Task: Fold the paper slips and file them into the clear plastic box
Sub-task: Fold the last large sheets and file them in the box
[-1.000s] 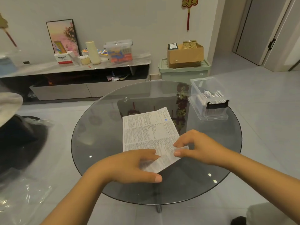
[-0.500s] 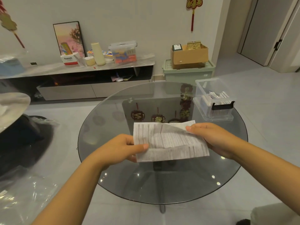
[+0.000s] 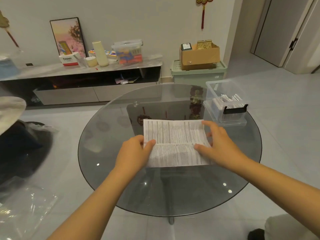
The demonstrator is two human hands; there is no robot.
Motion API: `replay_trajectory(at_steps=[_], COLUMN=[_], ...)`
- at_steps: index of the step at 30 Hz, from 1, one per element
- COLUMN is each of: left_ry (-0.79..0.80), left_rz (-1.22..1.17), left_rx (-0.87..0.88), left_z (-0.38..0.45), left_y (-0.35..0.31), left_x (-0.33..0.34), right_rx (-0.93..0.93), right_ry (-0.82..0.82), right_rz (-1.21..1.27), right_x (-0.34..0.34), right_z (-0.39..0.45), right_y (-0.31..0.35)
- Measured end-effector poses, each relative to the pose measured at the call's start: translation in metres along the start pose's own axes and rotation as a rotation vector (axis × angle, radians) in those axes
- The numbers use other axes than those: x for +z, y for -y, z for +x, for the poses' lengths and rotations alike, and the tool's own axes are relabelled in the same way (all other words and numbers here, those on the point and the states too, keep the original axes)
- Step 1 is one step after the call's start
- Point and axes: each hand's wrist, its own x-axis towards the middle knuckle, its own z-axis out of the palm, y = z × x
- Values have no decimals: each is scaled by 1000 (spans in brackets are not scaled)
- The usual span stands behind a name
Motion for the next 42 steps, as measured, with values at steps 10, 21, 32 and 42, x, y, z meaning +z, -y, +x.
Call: replay_trajectory(at_steps=[10,21,32,42], left_ry=[19,492,467,351], left_rz=[306,428,395,373], left_rx=[477,481,531,525], left_z=[-5,-19,-32,-35], left_y=[5,4,-10,-15], left_x=[19,28,8,9], right_rx=[-376,-452,-484,-598], right_ry=[179,381,386,256], right_rz=[-537,-590,-511,-602], right_x=[24,19,-6,1], right_z=[-10,-14,-19,-24], right_y=[-9,-5,8,15])
